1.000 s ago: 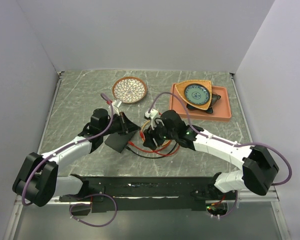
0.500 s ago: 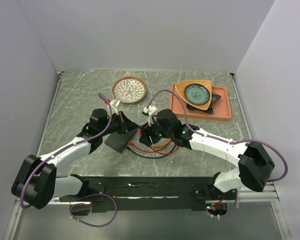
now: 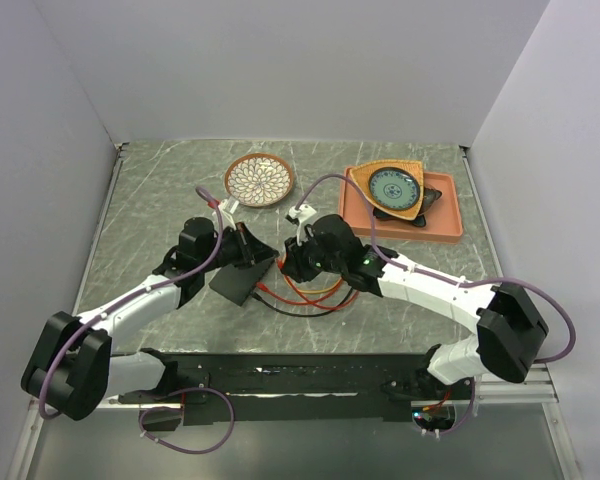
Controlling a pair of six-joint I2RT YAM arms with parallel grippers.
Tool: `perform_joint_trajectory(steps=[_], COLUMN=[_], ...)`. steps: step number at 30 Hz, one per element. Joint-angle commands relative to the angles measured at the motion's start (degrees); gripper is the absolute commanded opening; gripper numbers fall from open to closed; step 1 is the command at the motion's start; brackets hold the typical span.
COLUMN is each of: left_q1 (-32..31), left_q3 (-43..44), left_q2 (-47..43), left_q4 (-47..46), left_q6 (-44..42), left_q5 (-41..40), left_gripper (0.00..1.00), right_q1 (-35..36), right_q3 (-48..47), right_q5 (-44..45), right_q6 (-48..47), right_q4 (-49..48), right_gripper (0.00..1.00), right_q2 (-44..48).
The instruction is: Insert the plug into the switch port
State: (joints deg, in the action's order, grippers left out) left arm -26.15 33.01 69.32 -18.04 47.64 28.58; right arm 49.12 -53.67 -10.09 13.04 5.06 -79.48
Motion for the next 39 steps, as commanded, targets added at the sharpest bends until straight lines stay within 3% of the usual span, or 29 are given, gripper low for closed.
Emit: perform_joint_trajectory(steps=[1,11,16,19,22,23,29,39], left_q1=[-0.30,-0.30,-0.30,-0.30,-0.30,-0.30,-0.30,-0.30], left_q3=[0.65,0.91,0.74,0.74,0.82,0.74,0.12,0.82], left_q2=[-2.08,-1.73,-1.82,-1.99,-1.91,-1.91,-1.82,-3.84], left_q4=[-0.15,-0.32,-0.59,-0.68,-0.41,-0.50,-1.12,1.87], left_q6=[-0.70,-0.62,-0.44,-0.53,-0.62,-0.62,-0.26,-1.84], left_q5=[-0.54,-0.72,-0.81,-0.72,-0.72,-0.80,-0.63,-3.61], left_gripper=[0.01,0.01,0.01,0.01,0.01,0.01,0.01,0.04], right_q1=[0.45,0.53,1.06,1.32,1.59,1.68,1.85,1.94], right_q3=[-3.72,-4.16,-4.86,-5.04,-4.43,-4.08,-3.28,-2.49], right_q5=[0.95,-2.65,-2.31,-1.61,-0.55,-0.03,3.23,5.34], right_q6=[0.85,0.85,0.85,1.37,1.64,1.81,1.99,-0.12], right_q4=[-1.19,-1.63,-0.76,-0.49,-1.10,-1.45,-1.55,0.04], right_gripper=[0.32,0.40,0.39,0.36,0.22,0.13,0.00,0.00], right_q2=[-1.64,-1.90,-3.57,-4.27,-4.02,-3.93,-2.96,-1.91])
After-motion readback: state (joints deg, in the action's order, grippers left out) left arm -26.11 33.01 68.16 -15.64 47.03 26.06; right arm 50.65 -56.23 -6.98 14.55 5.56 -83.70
